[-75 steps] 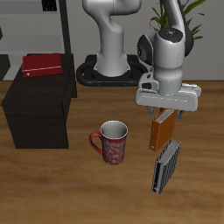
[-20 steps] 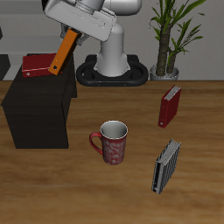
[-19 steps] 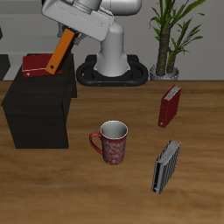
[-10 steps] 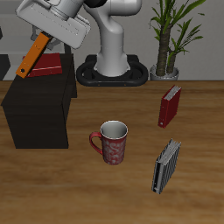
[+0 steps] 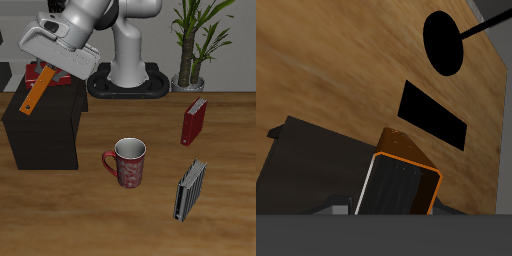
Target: Place the right red book flat on top of the shelf and place the orange book flat on top of the shelf
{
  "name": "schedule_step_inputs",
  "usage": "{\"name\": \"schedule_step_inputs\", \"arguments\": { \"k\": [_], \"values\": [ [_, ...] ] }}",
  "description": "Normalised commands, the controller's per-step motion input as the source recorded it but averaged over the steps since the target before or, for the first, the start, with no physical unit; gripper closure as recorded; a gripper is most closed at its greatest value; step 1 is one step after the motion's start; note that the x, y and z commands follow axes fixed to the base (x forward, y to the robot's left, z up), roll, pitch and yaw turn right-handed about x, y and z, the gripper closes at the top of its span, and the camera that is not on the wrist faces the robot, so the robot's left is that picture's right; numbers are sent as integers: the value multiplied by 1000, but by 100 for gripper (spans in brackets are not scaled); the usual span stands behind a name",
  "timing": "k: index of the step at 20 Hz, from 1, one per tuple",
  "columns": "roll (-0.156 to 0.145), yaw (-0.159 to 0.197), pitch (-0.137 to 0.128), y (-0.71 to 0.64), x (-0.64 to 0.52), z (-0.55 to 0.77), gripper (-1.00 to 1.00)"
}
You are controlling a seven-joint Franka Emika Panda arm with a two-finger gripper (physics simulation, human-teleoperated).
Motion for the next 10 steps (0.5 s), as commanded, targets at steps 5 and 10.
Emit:
{"name": "schedule_step_inputs", "arguments": {
  "k": [5, 10],
  "values": [
    [37, 50, 78, 303, 91, -254, -100],
    [73, 4, 37, 291, -12, -75, -100]
  ]
}}
